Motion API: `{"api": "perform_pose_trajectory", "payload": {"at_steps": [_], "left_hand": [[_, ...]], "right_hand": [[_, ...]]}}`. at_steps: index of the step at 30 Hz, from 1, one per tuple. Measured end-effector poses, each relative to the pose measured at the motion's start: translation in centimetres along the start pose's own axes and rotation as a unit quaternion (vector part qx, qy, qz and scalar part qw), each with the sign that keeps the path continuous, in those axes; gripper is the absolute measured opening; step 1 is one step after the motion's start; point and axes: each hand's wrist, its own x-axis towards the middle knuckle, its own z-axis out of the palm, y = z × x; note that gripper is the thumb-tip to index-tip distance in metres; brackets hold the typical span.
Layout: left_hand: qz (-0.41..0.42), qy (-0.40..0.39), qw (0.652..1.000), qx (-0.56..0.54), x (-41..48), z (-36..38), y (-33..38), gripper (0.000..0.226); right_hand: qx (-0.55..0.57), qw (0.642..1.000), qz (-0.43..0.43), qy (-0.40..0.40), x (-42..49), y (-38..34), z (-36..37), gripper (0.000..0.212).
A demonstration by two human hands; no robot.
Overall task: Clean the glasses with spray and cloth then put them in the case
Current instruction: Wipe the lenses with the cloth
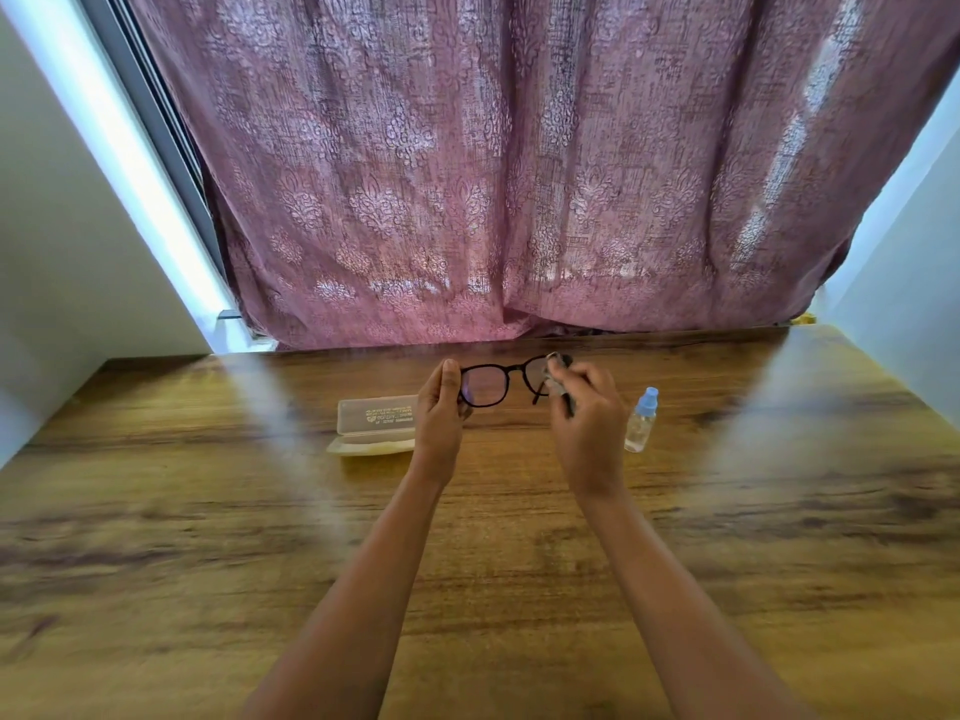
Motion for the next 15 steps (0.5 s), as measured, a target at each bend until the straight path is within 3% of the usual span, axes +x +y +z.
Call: {"api": "perform_pose_trajectory", "payload": {"at_steps": [3, 8, 12, 15], "left_hand": [[0.004, -0.007, 1.0, -0.001, 0.2, 0.2, 0.1, 0.038], [-0.001, -0.001, 1.0, -0.001, 0.6, 0.6, -0.2, 0.037], [-0.001, 0.003, 1.0, -0.014, 0.5, 0.0, -0.4, 0.037], [-0.004, -0.008, 1.0, 0.0, 0.3, 0.3, -0.5, 0.038]], "right_hand": [[0.0, 0.999, 0.028, 0.018, 0.5, 0.2, -0.1, 0.027], [-0.003, 0.999, -0.028, -0.029, -0.5, -0.8, 0.7, 0.026], [0.002, 0.999, 0.042, 0.016, 0.6, 0.8, -0.3, 0.024], [0.001, 1.0, 0.025, 0.008, 0.3, 0.0, 0.1, 0.025]]}}
